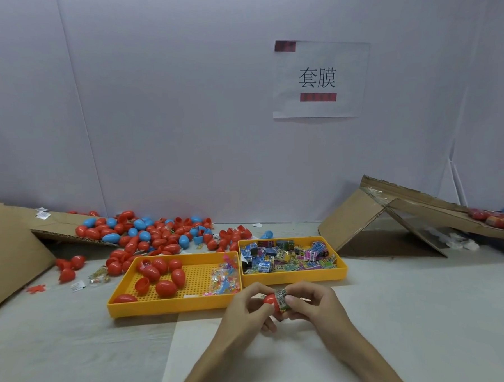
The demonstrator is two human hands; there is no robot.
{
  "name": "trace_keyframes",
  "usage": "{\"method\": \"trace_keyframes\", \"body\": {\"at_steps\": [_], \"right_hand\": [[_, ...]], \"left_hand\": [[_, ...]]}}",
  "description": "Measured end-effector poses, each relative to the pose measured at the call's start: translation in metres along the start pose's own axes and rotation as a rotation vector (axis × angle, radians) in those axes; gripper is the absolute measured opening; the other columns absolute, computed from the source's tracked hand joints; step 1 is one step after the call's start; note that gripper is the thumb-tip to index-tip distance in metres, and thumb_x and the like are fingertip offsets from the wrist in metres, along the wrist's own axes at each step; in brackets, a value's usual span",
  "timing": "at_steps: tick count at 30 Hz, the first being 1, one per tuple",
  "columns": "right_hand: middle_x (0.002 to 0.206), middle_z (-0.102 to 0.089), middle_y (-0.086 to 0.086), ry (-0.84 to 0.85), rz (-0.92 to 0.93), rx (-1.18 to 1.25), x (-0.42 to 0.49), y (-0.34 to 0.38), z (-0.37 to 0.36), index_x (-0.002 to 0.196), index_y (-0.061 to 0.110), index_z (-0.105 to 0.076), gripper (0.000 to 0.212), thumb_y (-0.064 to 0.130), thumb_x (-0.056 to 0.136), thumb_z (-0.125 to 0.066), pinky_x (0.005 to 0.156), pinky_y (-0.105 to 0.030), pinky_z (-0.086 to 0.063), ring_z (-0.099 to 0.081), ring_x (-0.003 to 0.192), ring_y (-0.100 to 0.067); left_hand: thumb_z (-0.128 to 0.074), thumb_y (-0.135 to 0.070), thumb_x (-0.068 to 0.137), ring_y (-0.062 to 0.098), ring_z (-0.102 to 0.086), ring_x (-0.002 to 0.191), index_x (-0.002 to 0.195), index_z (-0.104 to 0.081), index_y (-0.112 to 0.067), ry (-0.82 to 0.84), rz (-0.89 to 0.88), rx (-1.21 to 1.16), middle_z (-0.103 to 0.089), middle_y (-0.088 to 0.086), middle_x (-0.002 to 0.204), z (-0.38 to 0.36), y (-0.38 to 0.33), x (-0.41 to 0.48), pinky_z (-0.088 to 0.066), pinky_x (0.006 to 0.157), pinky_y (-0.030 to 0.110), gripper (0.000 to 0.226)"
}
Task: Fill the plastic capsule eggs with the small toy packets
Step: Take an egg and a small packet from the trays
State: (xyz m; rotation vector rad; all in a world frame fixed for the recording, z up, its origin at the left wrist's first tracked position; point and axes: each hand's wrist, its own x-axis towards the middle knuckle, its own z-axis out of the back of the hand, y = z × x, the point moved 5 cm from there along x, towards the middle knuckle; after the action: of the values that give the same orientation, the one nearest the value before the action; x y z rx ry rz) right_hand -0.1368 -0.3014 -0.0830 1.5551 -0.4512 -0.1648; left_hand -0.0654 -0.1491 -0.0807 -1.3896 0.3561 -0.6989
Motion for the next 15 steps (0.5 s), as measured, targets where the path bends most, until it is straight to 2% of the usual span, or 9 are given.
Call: {"method": "trace_keyframes", "body": {"at_steps": [4,9,15], "right_hand": [[0.089,-0.074,-0.019,0.031,0.008,-0.006,-0.0016,0.0020,-0.0031,0.101,0.001,-0.074,0.013,0.001,0.088,-0.072,0.068,-0.029,-0.058,-0.074,0.077,-0.038],[0.087,-0.075,-0.018,0.008,0.016,0.019,-0.0020,0.0037,-0.0022,0.101,-0.001,-0.072,0.013,-0.002,0.088,-0.071,0.066,-0.028,-0.058,-0.073,0.073,-0.036],[0.086,-0.076,-0.012,-0.020,-0.006,0.001,-0.0007,0.0030,0.0004,0.097,0.007,-0.075,0.011,0.001,0.088,-0.072,0.064,-0.028,-0.056,-0.073,0.073,-0.031]], "left_hand": [[-0.061,-0.021,0.081,0.026,-0.070,0.062,0.095,-0.067,-0.014,-0.006,0.001,-0.038,-0.075,0.012,0.076,0.0009,0.0008,0.0005,-0.058,0.062,0.033,0.017],[-0.062,-0.009,0.097,0.024,-0.070,0.063,0.104,-0.069,-0.015,0.017,-0.008,-0.053,-0.076,0.011,0.078,0.0012,-0.0006,0.0000,-0.056,0.062,0.029,0.012],[-0.061,-0.007,0.098,0.021,-0.070,0.062,0.110,-0.069,-0.018,0.009,-0.006,-0.040,-0.076,0.005,0.075,0.0004,-0.0024,0.0002,-0.055,0.061,0.028,0.018]]}}
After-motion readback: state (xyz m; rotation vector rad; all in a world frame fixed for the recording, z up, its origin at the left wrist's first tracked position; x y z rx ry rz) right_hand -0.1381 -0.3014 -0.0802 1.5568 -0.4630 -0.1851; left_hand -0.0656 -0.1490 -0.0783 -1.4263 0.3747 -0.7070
